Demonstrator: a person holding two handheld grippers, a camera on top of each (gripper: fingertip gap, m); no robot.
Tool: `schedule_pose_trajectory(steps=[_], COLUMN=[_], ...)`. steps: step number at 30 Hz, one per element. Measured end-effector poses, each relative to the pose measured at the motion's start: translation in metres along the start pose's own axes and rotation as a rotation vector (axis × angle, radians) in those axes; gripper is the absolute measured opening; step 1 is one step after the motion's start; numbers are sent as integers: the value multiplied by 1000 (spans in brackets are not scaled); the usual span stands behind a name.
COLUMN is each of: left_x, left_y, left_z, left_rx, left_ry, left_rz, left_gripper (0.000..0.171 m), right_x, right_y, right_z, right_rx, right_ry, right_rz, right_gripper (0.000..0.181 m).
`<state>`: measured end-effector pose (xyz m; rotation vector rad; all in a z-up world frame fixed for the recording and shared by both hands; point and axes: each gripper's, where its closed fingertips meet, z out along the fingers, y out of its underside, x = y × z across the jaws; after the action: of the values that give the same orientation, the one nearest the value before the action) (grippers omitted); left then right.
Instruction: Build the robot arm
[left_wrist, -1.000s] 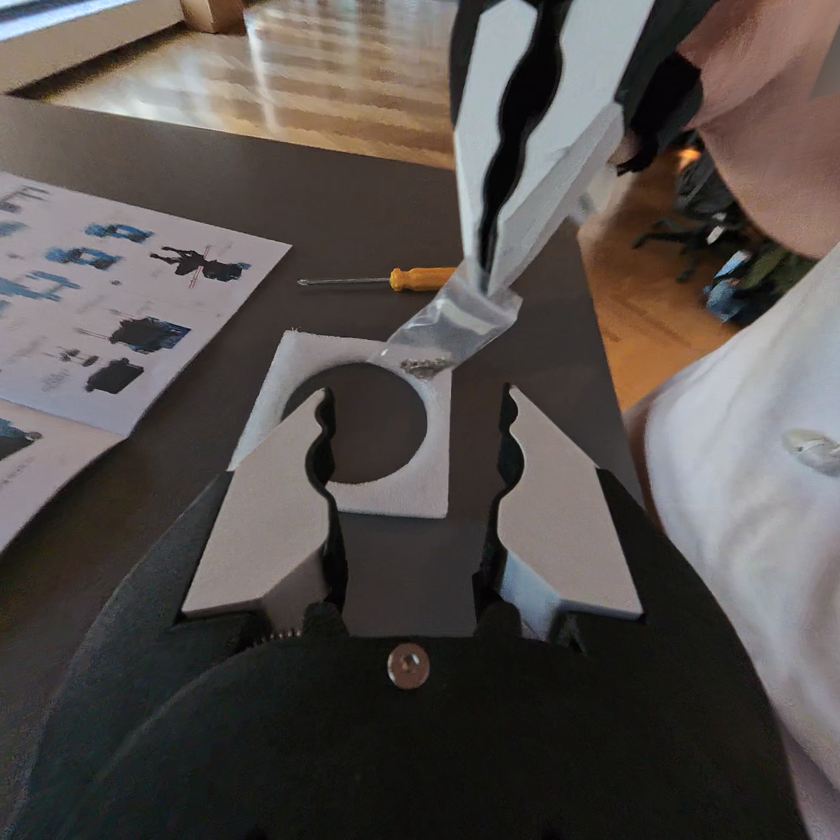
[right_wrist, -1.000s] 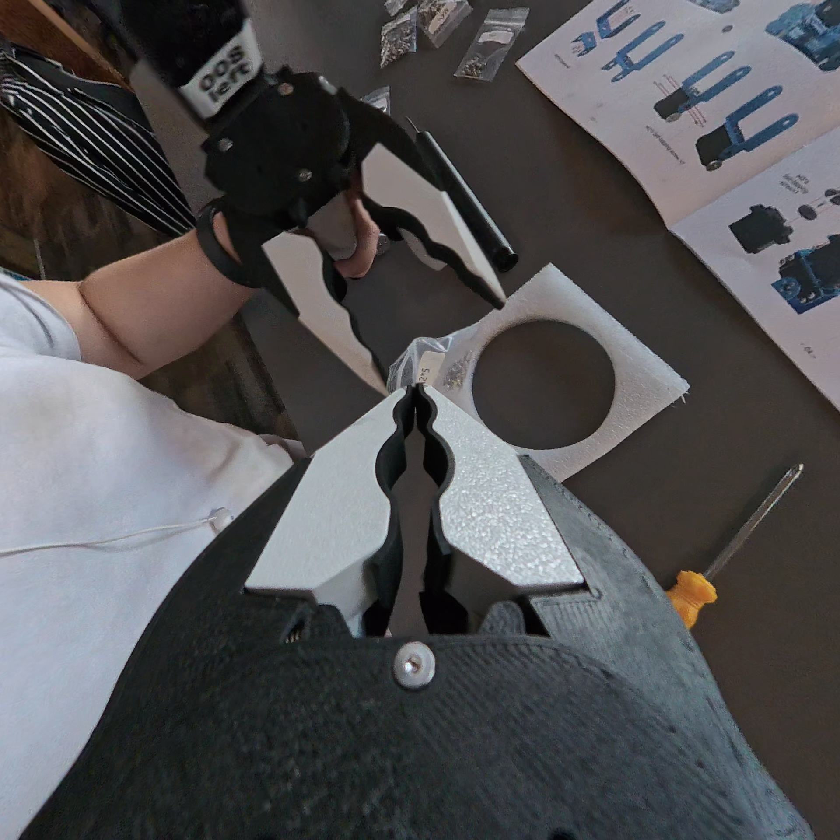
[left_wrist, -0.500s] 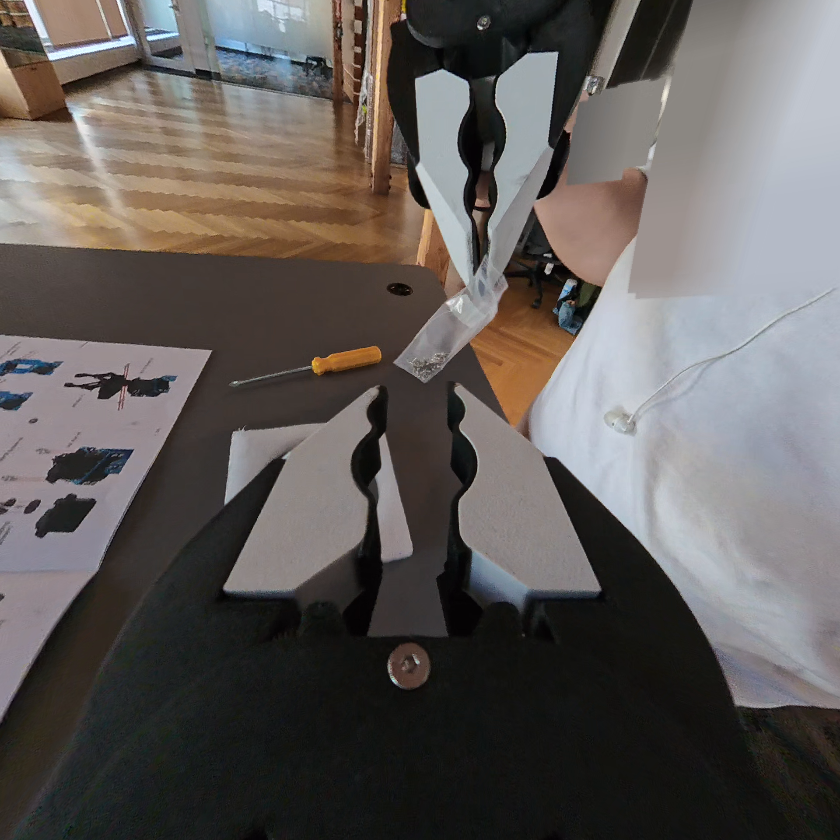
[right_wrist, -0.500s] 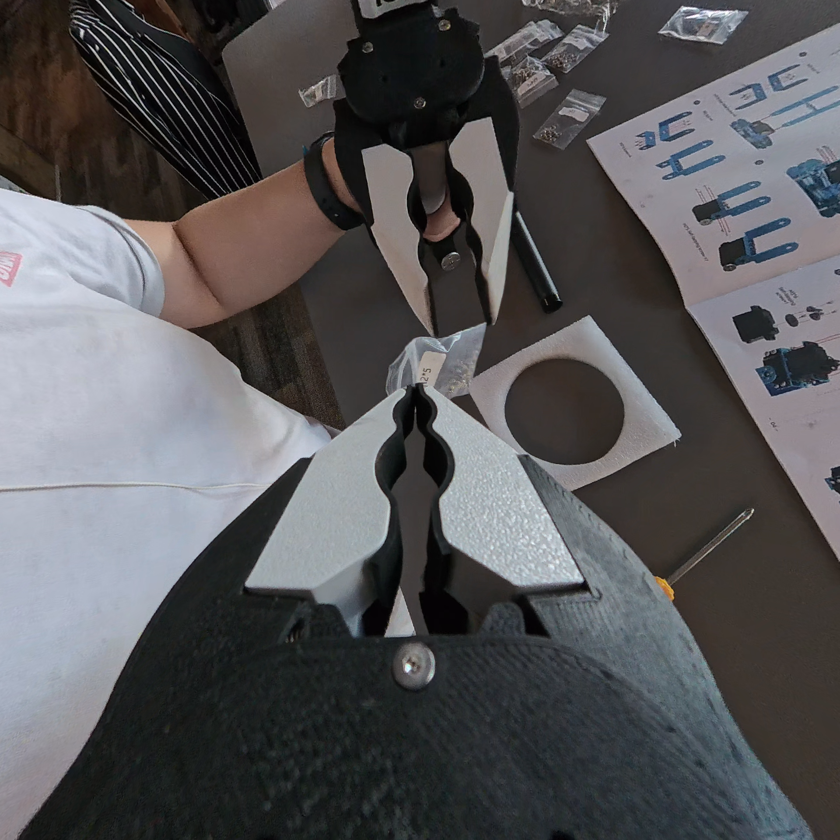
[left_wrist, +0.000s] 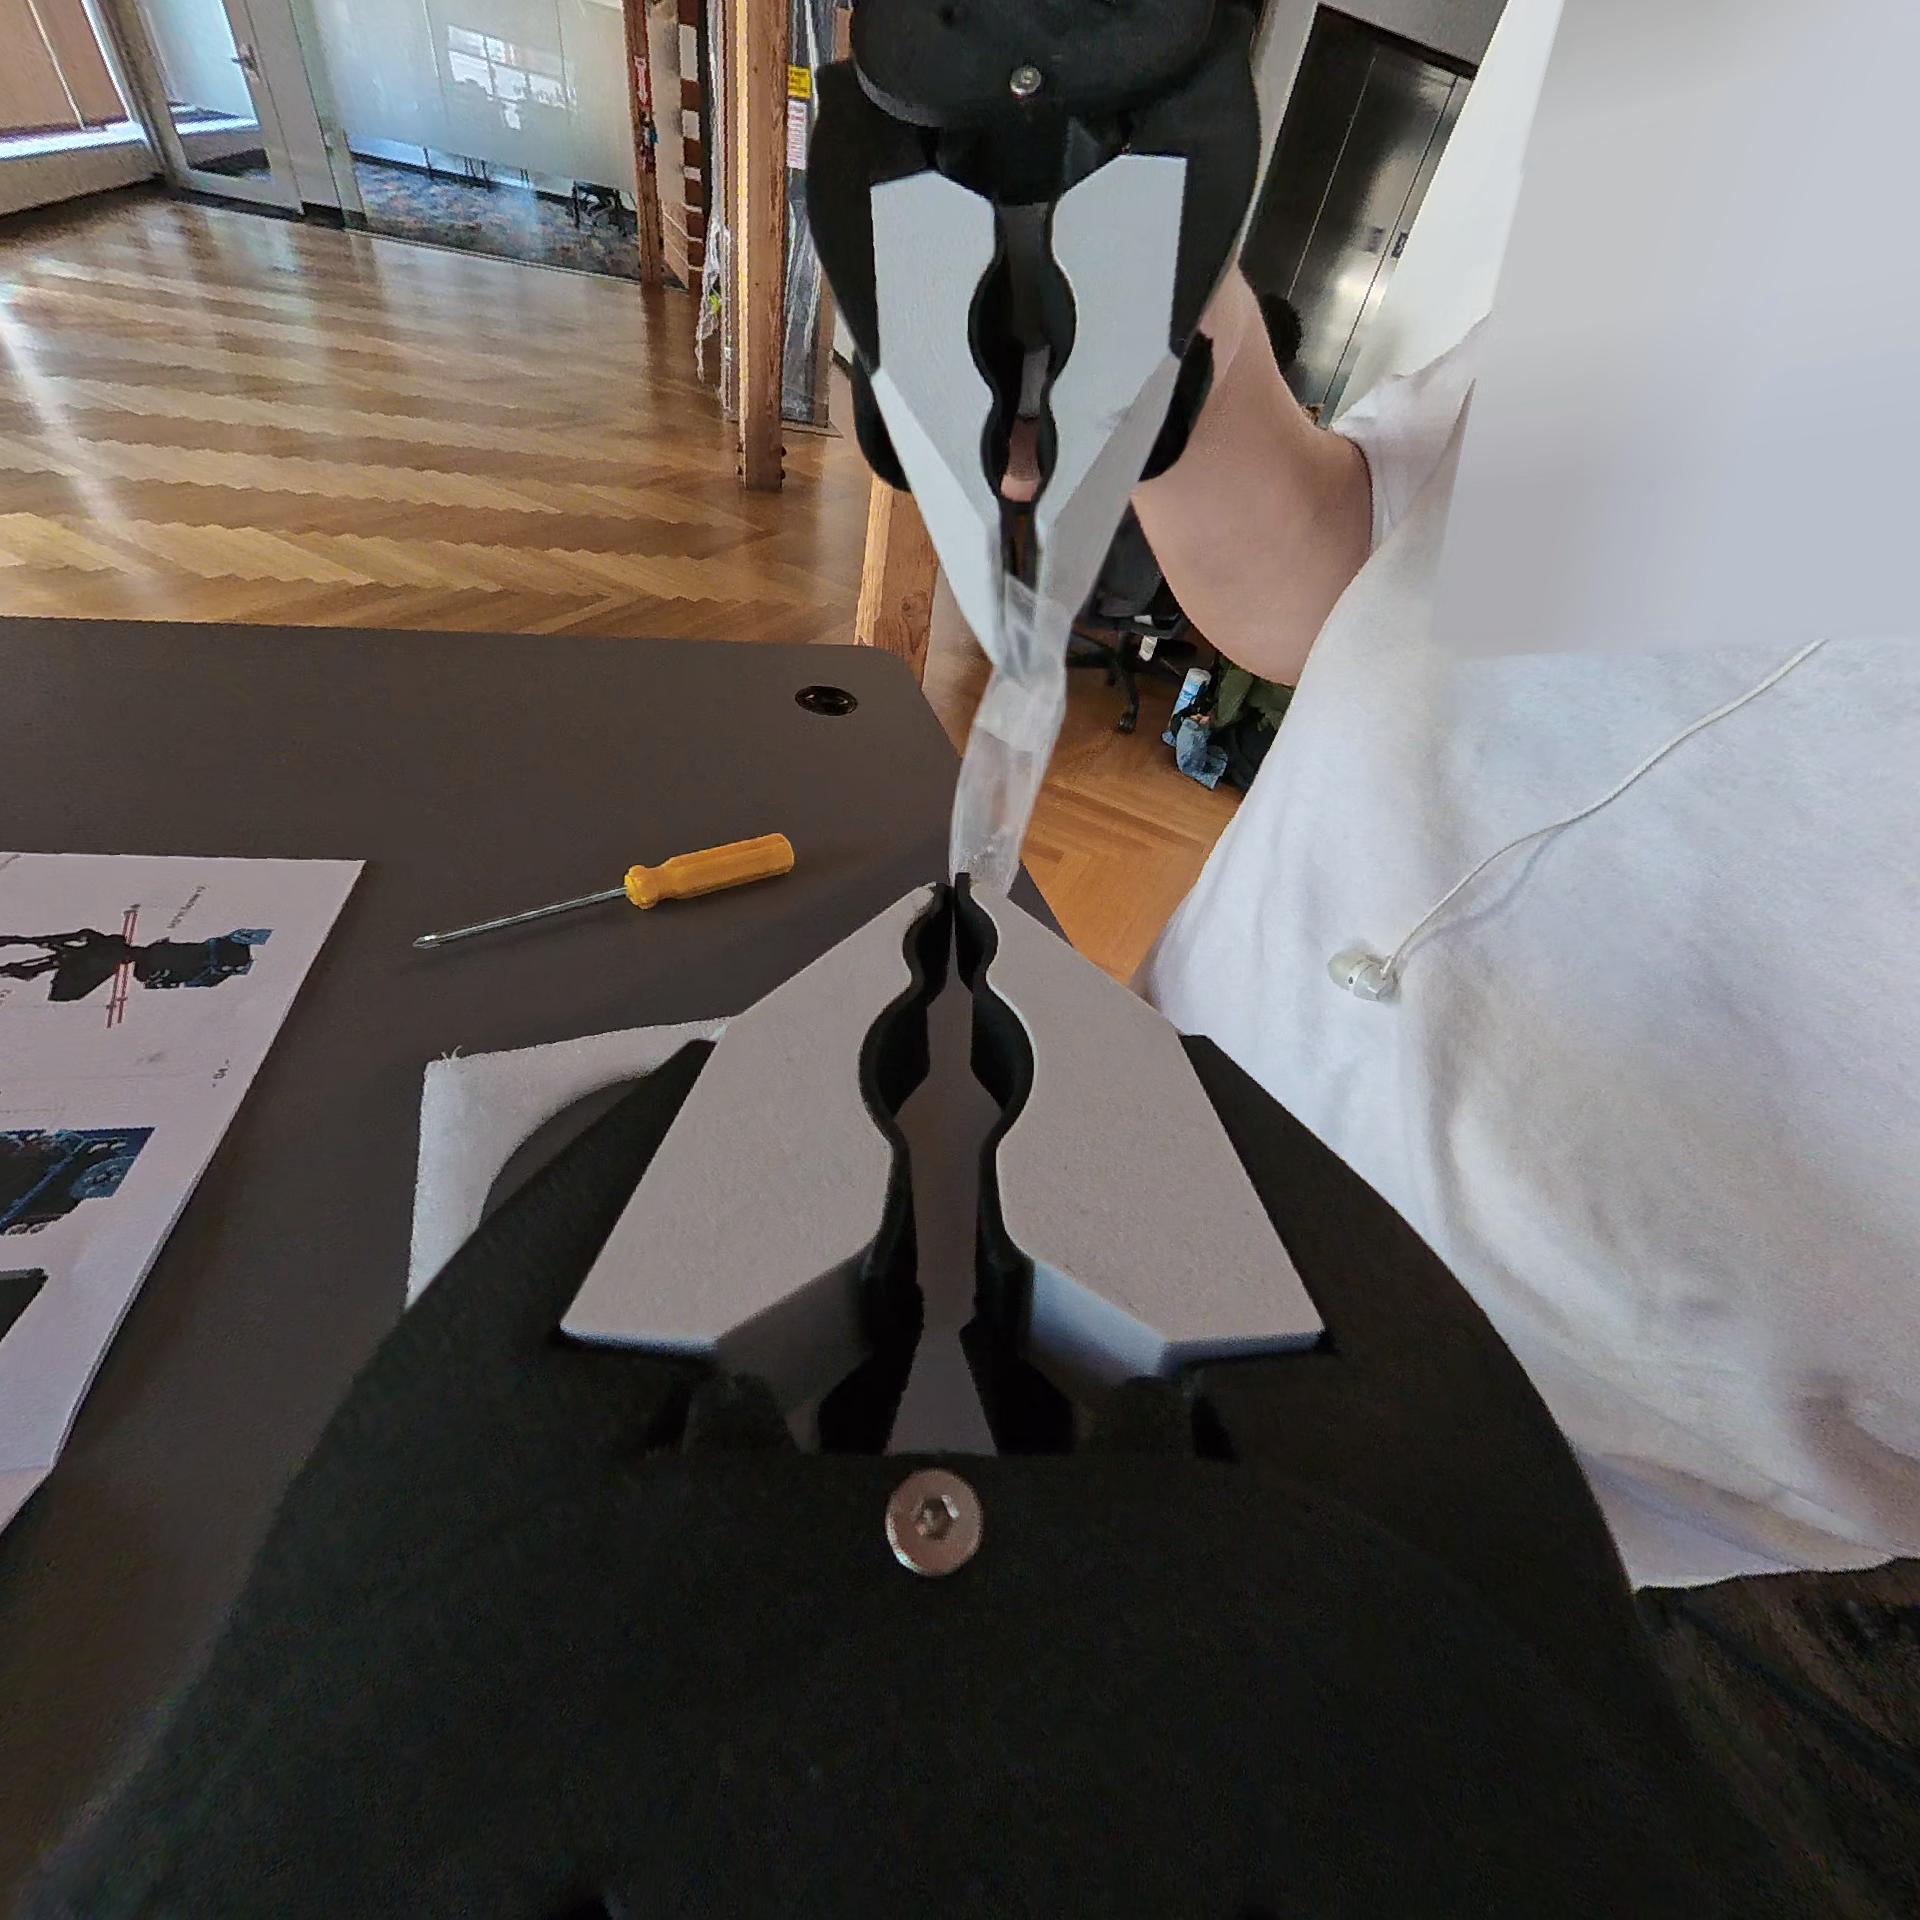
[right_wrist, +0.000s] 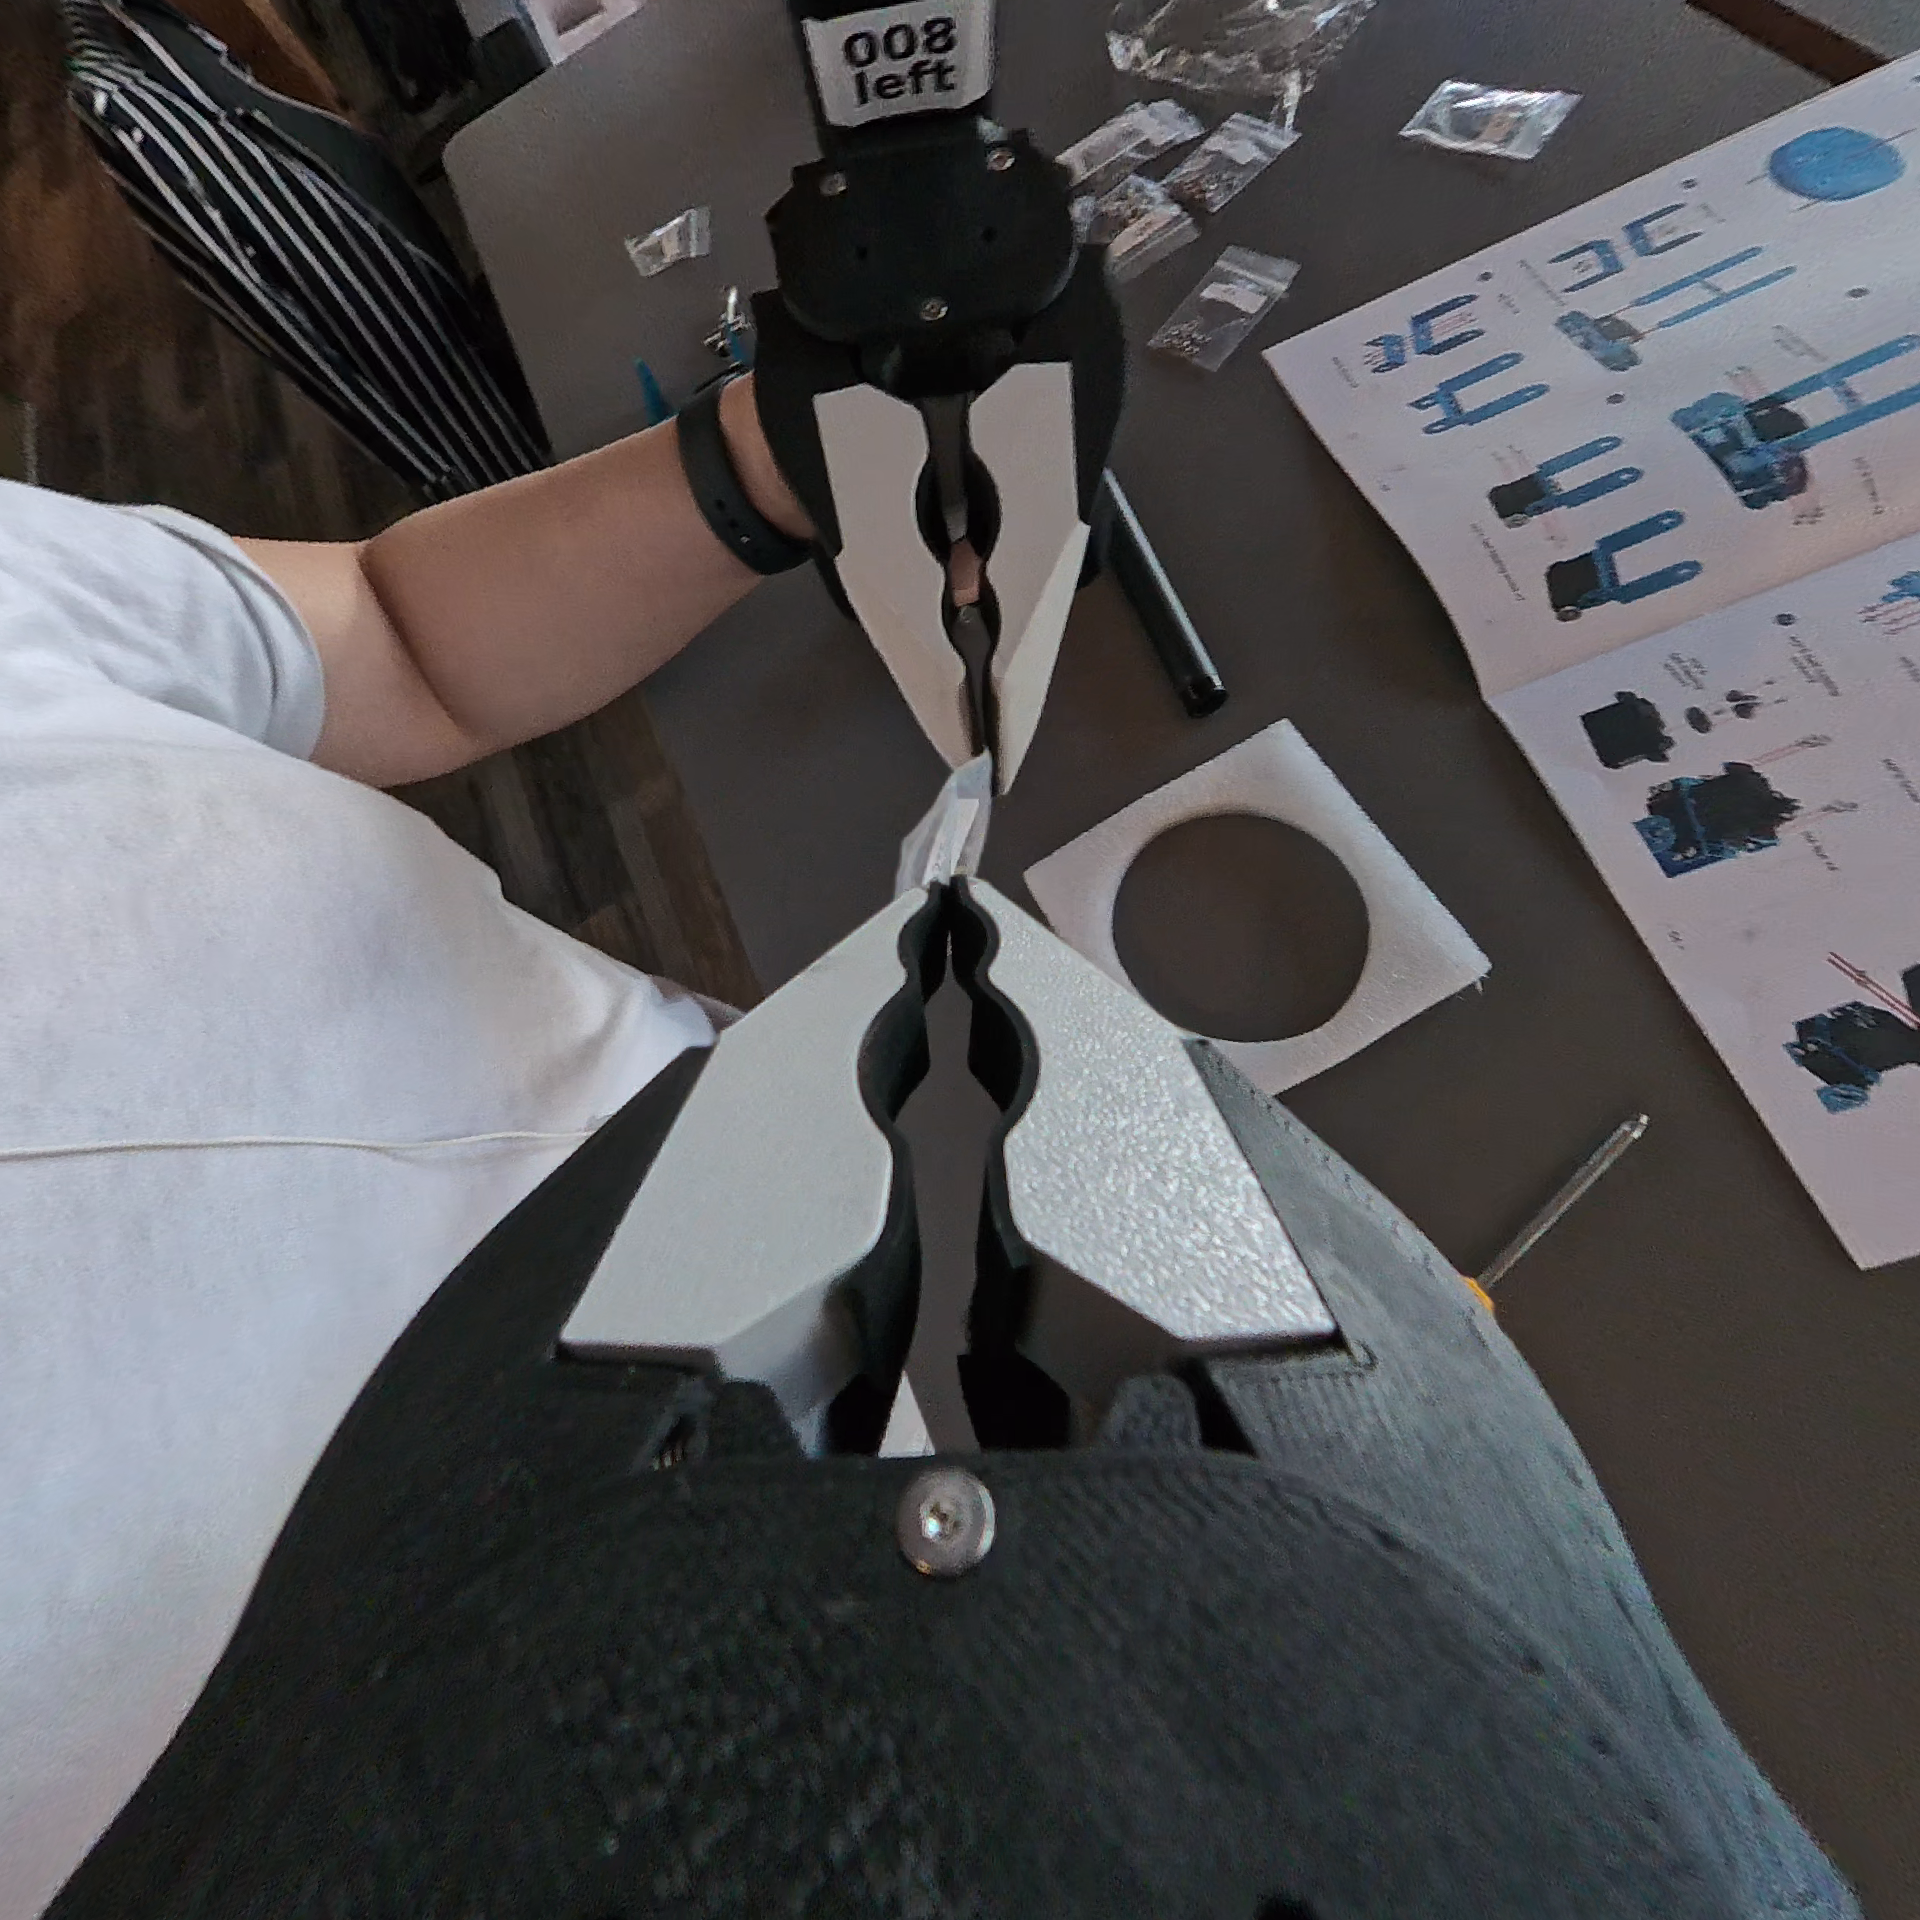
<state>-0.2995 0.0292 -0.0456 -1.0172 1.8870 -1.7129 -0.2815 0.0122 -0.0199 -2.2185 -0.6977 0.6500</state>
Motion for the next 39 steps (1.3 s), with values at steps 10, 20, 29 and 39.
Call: schedule_pose_trajectory(steps=[10, 20, 29, 39], left_x=[-26, -26, -32, -34], left_y=[0, -17, -11, -3], left_z=[-10, 21, 25, 27], left_rx=[29, -214, -268, -212], left_ry=[-205, -801, -903, -821], left_rz=[-87, 513, 599, 499], left_gripper=[42, 65, 40, 24], right_x=[14, 19, 26, 34], right_y=[2, -3, 1, 3], right_z=[0, 11, 18, 21], right_rx=[62, 98, 96, 130], right_ry=[107, 84, 90, 44], right_rz=[54, 206, 267, 304], right_gripper=[0, 0, 0, 0])
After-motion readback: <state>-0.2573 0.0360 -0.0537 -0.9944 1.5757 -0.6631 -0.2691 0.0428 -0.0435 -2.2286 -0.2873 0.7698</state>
